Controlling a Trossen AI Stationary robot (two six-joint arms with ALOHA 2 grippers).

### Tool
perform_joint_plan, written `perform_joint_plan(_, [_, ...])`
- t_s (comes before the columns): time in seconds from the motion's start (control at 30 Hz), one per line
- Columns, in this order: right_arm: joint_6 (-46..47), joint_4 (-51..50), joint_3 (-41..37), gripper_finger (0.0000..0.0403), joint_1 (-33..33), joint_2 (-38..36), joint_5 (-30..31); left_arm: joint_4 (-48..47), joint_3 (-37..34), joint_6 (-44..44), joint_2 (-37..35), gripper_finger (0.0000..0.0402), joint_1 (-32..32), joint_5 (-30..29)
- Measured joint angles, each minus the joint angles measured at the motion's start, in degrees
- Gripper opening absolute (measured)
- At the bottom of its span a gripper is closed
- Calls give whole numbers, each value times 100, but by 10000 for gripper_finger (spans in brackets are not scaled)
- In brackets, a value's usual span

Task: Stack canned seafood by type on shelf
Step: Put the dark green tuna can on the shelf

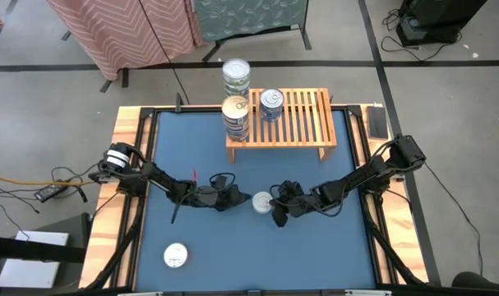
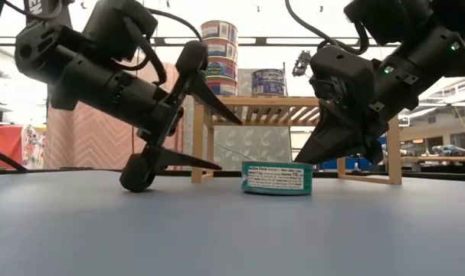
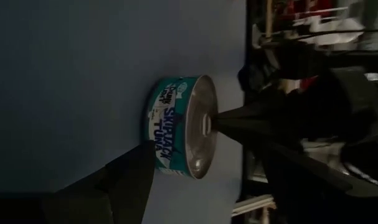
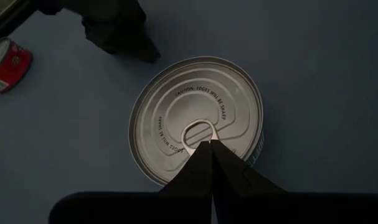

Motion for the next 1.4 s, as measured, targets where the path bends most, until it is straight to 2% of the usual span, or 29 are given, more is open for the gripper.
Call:
perform_joint_plan(0.1, [-47, -3, 0, 3, -4, 0, -4, -586, 242, 47, 1, 294, 0, 63])
perform_joint_plan(0.33, [-150, -33, 0, 3, -4, 0, -4, -1308, 564, 269, 1, 294, 0, 87])
perform_joint_plan(0.8, [-260, 22, -27, 2, -4, 2, 71, -1408, 580, 29, 38, 294, 2, 41])
perform_joint_plan(0.93, [4, 177, -192, 3, 20, -7, 259, -1435, 589, -35, 38, 294, 4, 59])
perform_joint_plan(1.03, [-148, 370, -243, 3, 79, 5, 394, -1537, 661, -26, 42, 294, 4, 62])
perform_joint_plan(1.4, [-324, 460, -254, 3, 2, 17, 272, -2033, 932, 177, 66, 294, 138, 135])
